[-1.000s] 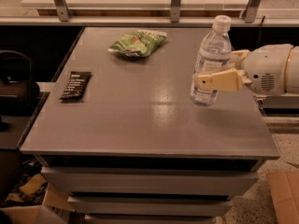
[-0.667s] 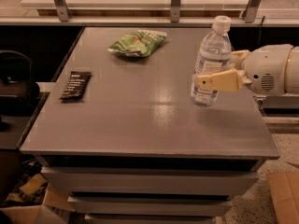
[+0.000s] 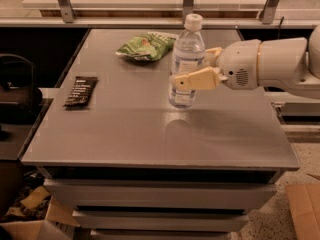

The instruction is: Move blue plastic bottle near rxbar chocolate

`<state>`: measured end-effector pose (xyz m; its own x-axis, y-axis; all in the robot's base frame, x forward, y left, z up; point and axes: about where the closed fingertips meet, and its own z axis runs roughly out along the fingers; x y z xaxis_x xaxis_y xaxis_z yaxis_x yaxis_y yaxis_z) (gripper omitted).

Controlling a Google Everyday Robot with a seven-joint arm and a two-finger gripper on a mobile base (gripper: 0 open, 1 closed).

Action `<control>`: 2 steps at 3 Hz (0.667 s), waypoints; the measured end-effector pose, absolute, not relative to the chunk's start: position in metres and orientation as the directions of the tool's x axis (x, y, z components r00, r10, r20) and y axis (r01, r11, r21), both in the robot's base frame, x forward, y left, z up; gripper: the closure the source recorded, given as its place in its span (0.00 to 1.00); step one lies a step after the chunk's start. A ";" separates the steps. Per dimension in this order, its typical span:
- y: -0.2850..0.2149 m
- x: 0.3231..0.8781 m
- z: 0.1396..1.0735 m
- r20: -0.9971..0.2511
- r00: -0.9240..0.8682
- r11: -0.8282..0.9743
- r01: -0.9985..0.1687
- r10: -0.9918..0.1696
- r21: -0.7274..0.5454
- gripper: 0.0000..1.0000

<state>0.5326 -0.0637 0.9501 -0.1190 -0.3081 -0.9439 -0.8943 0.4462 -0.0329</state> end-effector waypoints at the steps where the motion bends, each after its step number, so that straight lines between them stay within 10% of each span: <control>1: -0.019 0.541 0.947 -0.949 -0.076 0.350 -0.936 -0.306 -0.038 1.00; 2: 0.027 0.551 0.941 -0.948 -0.021 0.270 -0.960 -0.319 -0.069 1.00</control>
Offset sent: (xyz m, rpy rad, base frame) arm 0.0338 0.1441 -0.0194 -0.0088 -0.0765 0.2811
